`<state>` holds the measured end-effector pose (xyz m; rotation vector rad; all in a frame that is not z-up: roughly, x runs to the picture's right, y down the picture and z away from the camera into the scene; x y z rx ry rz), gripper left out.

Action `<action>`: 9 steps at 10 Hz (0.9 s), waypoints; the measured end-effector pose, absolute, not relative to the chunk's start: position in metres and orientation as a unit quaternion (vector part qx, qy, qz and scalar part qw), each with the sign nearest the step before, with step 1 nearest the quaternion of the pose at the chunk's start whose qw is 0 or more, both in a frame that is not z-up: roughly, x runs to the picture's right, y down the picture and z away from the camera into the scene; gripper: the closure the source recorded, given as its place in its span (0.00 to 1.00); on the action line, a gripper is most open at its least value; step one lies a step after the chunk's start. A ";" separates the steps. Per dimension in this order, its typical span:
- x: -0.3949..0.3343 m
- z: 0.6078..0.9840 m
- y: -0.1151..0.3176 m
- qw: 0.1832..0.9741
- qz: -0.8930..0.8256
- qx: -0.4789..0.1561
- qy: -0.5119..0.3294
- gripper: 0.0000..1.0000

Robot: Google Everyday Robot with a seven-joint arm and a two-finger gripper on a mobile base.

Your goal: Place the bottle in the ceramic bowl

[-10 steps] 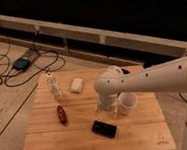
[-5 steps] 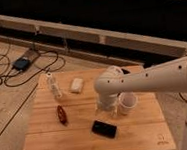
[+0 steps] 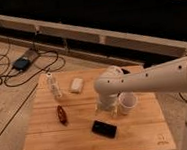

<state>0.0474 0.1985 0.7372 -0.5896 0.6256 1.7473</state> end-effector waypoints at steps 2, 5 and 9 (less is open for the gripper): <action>0.047 0.737 0.199 0.562 0.742 -0.250 0.266 0.35; 0.047 0.737 0.199 0.562 0.742 -0.250 0.266 0.35; 0.002 0.743 0.181 0.592 0.720 -0.270 0.243 0.35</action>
